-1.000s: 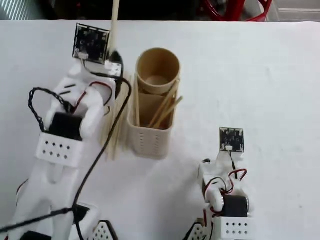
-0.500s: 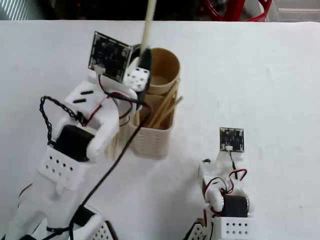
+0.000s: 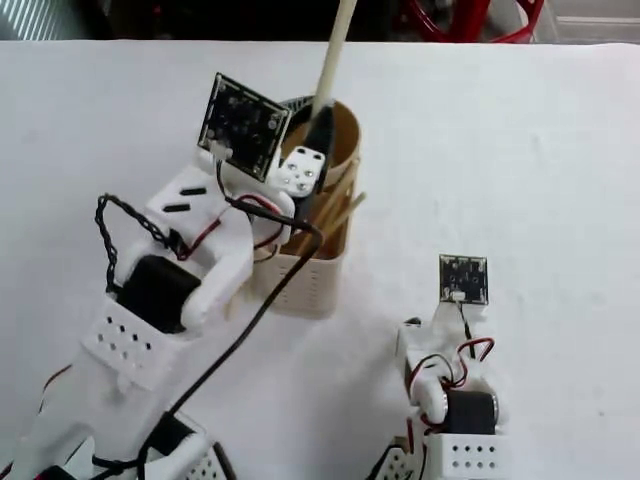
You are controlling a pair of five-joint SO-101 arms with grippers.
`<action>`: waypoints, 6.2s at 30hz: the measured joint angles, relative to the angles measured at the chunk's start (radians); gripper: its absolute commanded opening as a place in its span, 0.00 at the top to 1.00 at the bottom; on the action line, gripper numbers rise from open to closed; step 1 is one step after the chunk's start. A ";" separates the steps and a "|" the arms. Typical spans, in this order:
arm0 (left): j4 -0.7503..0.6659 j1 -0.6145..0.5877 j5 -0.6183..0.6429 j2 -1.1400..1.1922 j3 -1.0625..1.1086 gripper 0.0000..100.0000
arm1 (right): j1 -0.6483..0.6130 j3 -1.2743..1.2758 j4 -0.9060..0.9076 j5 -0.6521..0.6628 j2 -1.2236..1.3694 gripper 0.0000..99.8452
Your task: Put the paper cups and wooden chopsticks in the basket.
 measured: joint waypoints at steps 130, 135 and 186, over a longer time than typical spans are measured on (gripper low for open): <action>0.517 -0.359 -0.126 0.112 -0.180 0.98 | 0.000 0.000 0.000 0.000 0.000 0.84; 0.416 -0.193 -0.199 -0.058 -0.180 0.98 | 0.000 0.000 0.000 0.000 0.000 0.84; 0.144 -0.654 -0.002 -0.138 0.167 0.82 | 0.000 0.000 0.000 0.000 0.000 0.84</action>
